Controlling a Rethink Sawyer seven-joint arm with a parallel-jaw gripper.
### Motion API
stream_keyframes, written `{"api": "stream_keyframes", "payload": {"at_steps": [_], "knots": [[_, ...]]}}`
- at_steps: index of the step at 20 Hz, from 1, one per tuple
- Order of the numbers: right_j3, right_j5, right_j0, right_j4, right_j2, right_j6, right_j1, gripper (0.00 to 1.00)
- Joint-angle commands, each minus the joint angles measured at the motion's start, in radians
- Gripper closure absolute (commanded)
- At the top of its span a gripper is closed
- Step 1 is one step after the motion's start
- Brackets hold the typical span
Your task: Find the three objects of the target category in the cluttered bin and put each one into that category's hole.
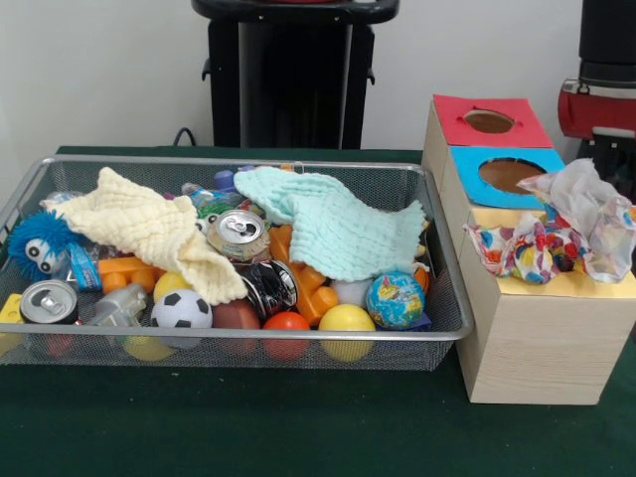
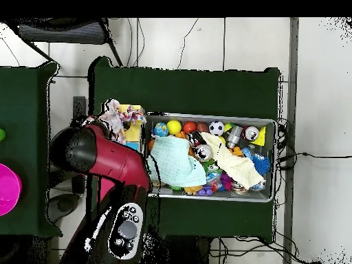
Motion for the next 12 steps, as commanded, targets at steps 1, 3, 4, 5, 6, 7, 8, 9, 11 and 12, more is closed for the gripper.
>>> {"api": "stream_keyframes", "payload": {"at_steps": [1,3,4,5,6,7,8,9,11,12], "knots": [[-0.061,0.112,-0.008,-0.042,-0.018,0.210,0.042,1.00],[-0.084,0.127,-0.019,-0.054,-0.029,0.193,0.061,1.00],[-0.097,0.137,-0.027,-0.061,-0.033,0.182,0.072,1.00],[-0.105,0.147,-0.035,-0.068,-0.036,0.170,0.079,1.00],[-0.103,0.148,-0.043,-0.071,-0.034,0.158,0.080,1.00],[-0.094,0.146,-0.050,-0.073,-0.029,0.150,0.078,1.00],[-0.084,0.137,-0.057,-0.074,-0.023,0.143,0.076,1.00],[-0.082,0.134,-0.061,-0.076,-0.021,0.141,0.078,1.00],[-0.081,0.117,-0.073,-0.079,-0.005,0.130,0.084,1.00],[-0.088,0.123,-0.076,-0.084,-0.006,0.130,0.089,1.00]]}}
